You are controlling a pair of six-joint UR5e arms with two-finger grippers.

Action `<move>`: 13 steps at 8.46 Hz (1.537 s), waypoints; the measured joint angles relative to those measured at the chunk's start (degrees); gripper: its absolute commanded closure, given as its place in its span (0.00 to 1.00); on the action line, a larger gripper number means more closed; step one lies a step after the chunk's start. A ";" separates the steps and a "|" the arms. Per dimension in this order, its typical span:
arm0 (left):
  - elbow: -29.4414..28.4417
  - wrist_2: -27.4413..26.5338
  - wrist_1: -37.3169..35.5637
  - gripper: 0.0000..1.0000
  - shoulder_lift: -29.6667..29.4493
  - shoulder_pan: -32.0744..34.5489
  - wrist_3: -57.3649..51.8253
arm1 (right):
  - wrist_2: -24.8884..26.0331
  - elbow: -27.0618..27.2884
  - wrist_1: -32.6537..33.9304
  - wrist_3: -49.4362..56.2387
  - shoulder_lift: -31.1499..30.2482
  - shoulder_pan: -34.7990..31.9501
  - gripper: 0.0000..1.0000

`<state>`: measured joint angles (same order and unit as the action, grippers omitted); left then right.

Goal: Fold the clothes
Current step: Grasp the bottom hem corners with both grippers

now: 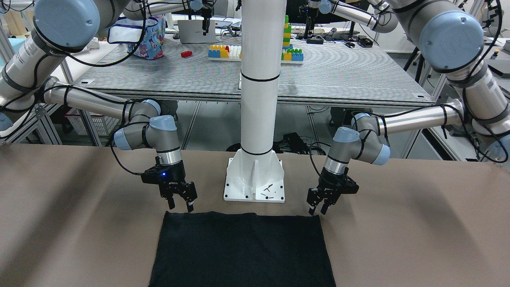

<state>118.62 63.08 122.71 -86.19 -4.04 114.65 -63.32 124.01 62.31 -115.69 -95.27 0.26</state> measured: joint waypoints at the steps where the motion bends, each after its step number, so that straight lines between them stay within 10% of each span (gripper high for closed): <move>1: -0.08 0.01 -0.01 0.68 0.02 0.05 -0.02 | 0.00 0.00 0.00 0.01 0.00 0.00 0.06; 6: -0.15 -0.05 -0.01 1.00 0.25 0.31 -0.09 | -0.05 -0.02 0.07 0.02 0.00 0.00 0.06; 11: -0.06 -0.24 -2.65 1.00 -1.44 0.37 -0.16 | -0.17 -0.27 0.59 0.36 -3.11 0.25 0.10; 13: -0.01 -0.24 -2.80 1.00 -1.63 0.35 -0.14 | -0.14 -0.79 0.73 0.46 -5.06 1.11 0.52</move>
<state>118.61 62.84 119.91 -87.82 -3.69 114.51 -63.46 123.22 63.04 -115.23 -100.34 1.37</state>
